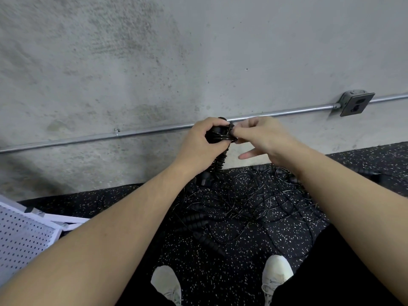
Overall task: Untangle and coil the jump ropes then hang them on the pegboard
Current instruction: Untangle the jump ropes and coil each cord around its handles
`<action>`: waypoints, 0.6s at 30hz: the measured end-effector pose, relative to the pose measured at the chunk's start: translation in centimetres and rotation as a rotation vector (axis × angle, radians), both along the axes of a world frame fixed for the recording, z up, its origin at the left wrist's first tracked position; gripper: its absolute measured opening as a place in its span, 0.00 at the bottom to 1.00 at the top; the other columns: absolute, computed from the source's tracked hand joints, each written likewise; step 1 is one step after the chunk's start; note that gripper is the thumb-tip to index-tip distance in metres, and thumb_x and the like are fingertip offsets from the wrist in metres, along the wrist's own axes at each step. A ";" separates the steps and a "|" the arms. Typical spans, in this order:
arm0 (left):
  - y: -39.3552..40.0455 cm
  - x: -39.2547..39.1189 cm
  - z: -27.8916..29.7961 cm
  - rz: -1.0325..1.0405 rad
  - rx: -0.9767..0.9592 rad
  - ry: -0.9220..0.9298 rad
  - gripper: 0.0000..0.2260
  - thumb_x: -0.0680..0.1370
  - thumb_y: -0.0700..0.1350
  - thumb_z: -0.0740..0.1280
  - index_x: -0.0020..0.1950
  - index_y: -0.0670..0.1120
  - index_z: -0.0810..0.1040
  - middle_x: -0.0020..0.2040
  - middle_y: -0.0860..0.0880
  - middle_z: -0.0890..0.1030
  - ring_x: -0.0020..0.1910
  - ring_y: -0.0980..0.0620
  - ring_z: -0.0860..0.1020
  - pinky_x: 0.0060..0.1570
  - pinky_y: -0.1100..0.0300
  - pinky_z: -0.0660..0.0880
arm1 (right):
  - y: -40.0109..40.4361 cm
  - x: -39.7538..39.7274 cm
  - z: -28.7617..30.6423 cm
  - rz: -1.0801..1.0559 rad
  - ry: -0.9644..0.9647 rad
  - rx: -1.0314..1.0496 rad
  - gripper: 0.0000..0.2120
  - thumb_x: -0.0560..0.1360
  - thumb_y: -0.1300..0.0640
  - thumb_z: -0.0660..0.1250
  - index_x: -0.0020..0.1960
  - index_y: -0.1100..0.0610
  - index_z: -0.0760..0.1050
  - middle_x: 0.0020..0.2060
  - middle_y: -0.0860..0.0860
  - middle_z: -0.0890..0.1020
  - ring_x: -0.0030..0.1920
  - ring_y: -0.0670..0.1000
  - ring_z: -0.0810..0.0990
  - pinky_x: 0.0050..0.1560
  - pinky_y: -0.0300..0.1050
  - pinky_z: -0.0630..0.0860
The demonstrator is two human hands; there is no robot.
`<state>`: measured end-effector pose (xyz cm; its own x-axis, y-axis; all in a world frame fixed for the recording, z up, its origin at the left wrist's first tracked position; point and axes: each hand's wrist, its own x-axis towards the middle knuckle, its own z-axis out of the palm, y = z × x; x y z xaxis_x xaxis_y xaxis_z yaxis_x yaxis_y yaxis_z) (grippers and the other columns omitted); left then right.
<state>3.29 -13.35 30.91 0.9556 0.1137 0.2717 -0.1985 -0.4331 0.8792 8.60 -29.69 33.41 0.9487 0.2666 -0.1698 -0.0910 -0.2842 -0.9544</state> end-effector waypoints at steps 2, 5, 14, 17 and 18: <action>-0.1 0.0 -0.1 -0.010 0.059 -0.017 0.19 0.73 0.40 0.76 0.56 0.62 0.80 0.59 0.53 0.81 0.58 0.58 0.79 0.63 0.60 0.74 | 0.0 -0.2 0.0 0.003 -0.049 -0.044 0.02 0.73 0.59 0.72 0.45 0.57 0.80 0.40 0.50 0.82 0.43 0.45 0.83 0.34 0.48 0.83; -0.5 0.1 0.1 -0.011 0.089 -0.009 0.22 0.72 0.38 0.75 0.60 0.60 0.80 0.60 0.54 0.80 0.59 0.61 0.77 0.61 0.65 0.72 | 0.2 -0.3 0.2 0.007 -0.085 -0.070 0.05 0.74 0.59 0.71 0.45 0.57 0.75 0.39 0.51 0.82 0.39 0.49 0.86 0.35 0.52 0.84; -1.2 -0.2 0.4 -0.032 0.056 0.116 0.35 0.74 0.41 0.76 0.76 0.58 0.64 0.57 0.64 0.75 0.54 0.64 0.78 0.53 0.74 0.72 | 0.0 -0.3 0.7 0.020 -0.139 -0.068 0.09 0.73 0.65 0.69 0.43 0.56 0.69 0.41 0.56 0.79 0.32 0.50 0.80 0.33 0.51 0.84; -0.7 -0.3 -0.1 -0.099 -0.141 0.264 0.40 0.70 0.48 0.81 0.76 0.62 0.64 0.63 0.59 0.77 0.58 0.61 0.79 0.61 0.65 0.75 | -0.1 -0.2 0.4 0.017 -0.098 -0.004 0.10 0.73 0.66 0.70 0.42 0.55 0.71 0.39 0.53 0.77 0.33 0.47 0.76 0.29 0.42 0.78; -0.6 -0.4 -0.2 -0.103 -0.227 0.306 0.39 0.68 0.51 0.82 0.73 0.62 0.67 0.62 0.58 0.79 0.58 0.58 0.81 0.61 0.61 0.77 | 0.0 -0.3 0.4 0.023 -0.086 0.020 0.11 0.73 0.66 0.70 0.42 0.54 0.71 0.37 0.51 0.76 0.33 0.46 0.75 0.28 0.40 0.76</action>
<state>2.89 -13.90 30.74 0.9981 0.0374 -0.0487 0.0555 -0.2124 0.9756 8.32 -29.71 33.82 0.9531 0.2910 -0.0828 -0.0025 -0.2660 -0.9640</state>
